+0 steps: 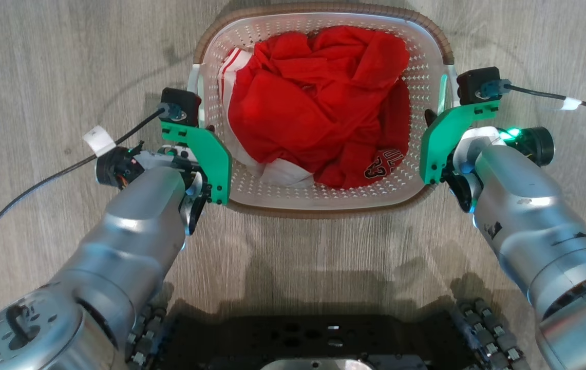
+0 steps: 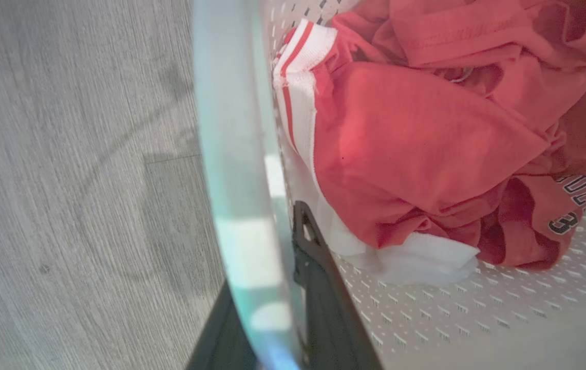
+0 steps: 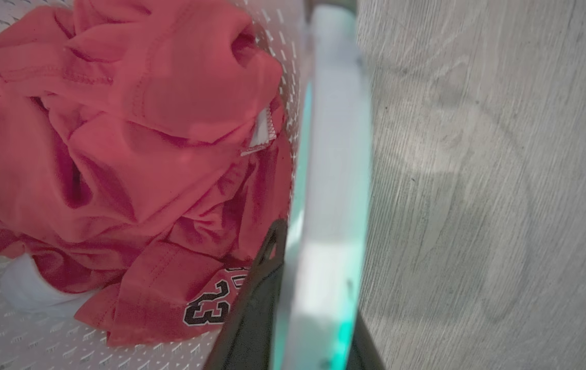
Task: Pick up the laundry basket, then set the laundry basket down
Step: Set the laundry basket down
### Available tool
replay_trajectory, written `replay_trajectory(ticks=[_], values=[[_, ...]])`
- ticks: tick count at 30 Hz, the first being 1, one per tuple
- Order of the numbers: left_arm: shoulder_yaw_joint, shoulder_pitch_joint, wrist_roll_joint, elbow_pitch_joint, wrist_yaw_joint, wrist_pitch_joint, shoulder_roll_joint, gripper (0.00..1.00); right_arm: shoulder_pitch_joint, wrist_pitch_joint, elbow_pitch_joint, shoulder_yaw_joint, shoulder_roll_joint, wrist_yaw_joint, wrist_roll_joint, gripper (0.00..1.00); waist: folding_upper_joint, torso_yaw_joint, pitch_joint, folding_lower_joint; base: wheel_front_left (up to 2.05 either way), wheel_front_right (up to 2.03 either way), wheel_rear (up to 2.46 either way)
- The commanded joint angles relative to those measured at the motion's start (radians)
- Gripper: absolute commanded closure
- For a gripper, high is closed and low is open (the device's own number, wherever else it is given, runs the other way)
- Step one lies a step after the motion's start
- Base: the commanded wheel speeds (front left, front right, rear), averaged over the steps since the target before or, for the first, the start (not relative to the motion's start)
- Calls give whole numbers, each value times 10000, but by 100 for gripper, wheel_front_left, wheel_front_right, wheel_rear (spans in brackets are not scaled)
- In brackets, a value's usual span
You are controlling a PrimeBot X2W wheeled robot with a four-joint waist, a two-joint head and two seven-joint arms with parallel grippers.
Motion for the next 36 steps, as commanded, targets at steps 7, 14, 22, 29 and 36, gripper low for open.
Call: replay_trajectory(ticks=[7, 14, 22, 29, 36], values=[[-167, -143, -102, -70, 74, -55, 214, 82, 320, -14, -85, -45, 124, 23, -340, 100, 0, 1, 119, 0, 0, 0, 0], [-225, -138, -229, -11, 142, -46, 214, 31, 334, -20, -85, -193, 124, 23, -497, 37, 0, -6, 119, 0, 0, 0, 0], [-280, -158, -316, 142, 165, -212, 214, 0, 374, -149, -85, -327, 124, 23, -608, 0, 0, -45, -90, 0, 0, 0, 0], [-279, -117, -400, 329, 126, -504, 214, 0, 397, -370, -85, -648, 124, 23, -946, 0, 0, -72, -530, 0, 0, 0, 0], [-183, 11, -477, 486, 63, -1091, 214, 0, 491, -639, -84, -1076, 124, 23, -1239, 0, 0, -63, -1297, 0, 0, 0, 0]])
